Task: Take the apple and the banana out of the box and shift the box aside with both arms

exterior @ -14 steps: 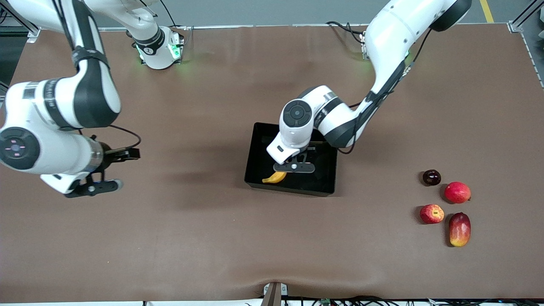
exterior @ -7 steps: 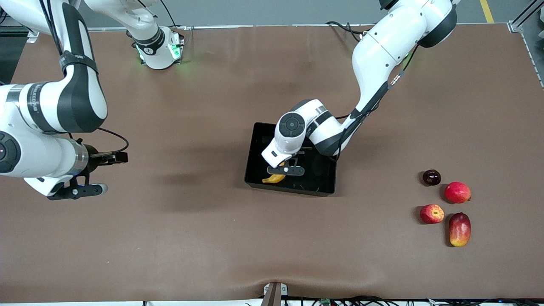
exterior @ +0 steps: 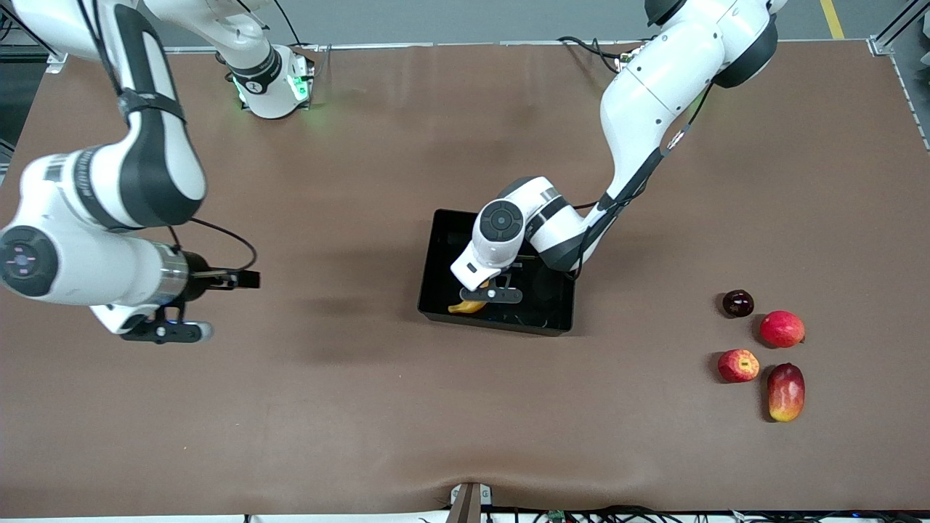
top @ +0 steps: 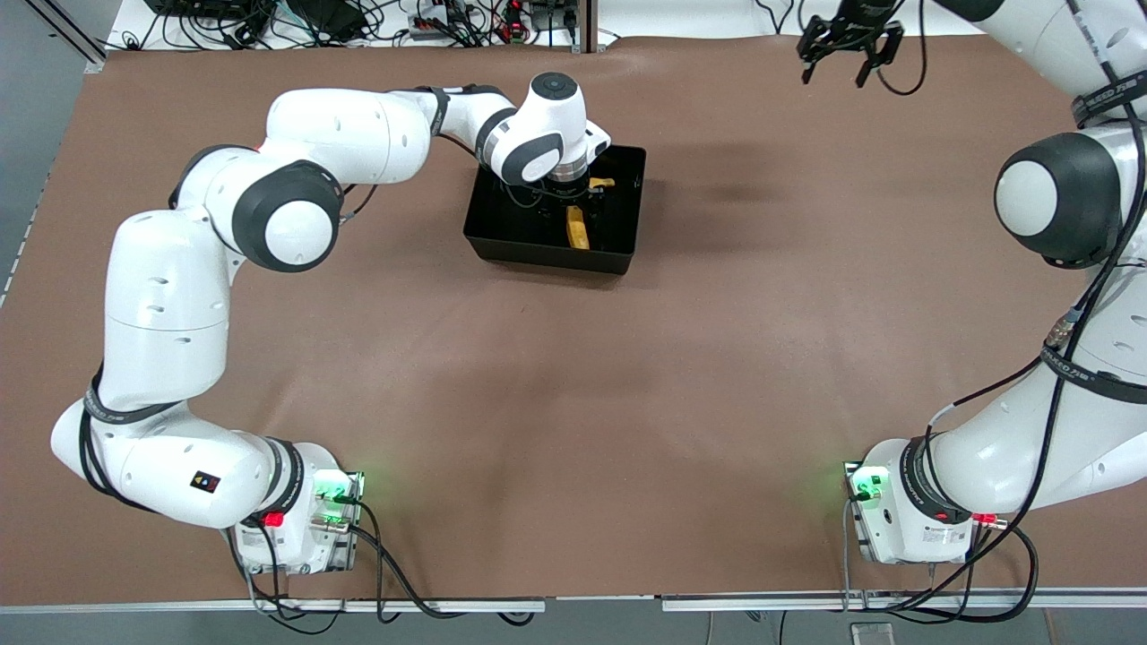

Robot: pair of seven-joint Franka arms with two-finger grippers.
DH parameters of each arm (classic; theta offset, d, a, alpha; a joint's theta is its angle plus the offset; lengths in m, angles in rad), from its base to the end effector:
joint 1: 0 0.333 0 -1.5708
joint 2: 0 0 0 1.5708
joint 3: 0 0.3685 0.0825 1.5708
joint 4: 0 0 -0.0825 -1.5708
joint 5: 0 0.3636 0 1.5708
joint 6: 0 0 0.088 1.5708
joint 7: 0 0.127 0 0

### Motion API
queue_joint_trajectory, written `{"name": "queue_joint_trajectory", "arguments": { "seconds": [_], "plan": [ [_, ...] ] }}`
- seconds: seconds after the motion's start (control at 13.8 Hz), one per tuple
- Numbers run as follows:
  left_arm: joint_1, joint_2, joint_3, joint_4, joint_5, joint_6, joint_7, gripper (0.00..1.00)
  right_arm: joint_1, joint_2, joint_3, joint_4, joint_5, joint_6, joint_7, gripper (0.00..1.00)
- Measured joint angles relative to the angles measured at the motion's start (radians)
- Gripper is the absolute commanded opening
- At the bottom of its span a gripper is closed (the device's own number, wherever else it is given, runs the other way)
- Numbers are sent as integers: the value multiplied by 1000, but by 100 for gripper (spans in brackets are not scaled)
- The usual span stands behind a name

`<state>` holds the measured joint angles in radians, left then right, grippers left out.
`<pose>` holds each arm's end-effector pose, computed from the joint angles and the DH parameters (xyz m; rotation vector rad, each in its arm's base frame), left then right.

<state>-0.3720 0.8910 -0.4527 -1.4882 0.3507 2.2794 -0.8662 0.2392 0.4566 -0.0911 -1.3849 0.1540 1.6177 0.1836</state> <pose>0.5554 -0.4808 0.2027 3.0826 -0.0634 -0.0967 0.6547 0.1285 0.4679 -3.0458 0.0839 0.3629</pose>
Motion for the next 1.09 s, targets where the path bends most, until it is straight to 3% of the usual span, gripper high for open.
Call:
{"name": "queue_joint_trajectory", "arguments": {
  "seconds": [0.07,0.36,0.65,1.09],
  "plan": [
    [0,0,0,2,1,0,0,0,12,2,1,-15,1,13,16,100],
    [0,-1,0,15,3,3,0,0,66,10,3,-105,27,122,115,100],
    [4,-20,0,38,14,4,0,0,105,14,4,-126,28,167,153,100],
    [30,-158,4,47,22,-30,0,0,132,14,7,-145,36,182,190,100]
  ]
}}
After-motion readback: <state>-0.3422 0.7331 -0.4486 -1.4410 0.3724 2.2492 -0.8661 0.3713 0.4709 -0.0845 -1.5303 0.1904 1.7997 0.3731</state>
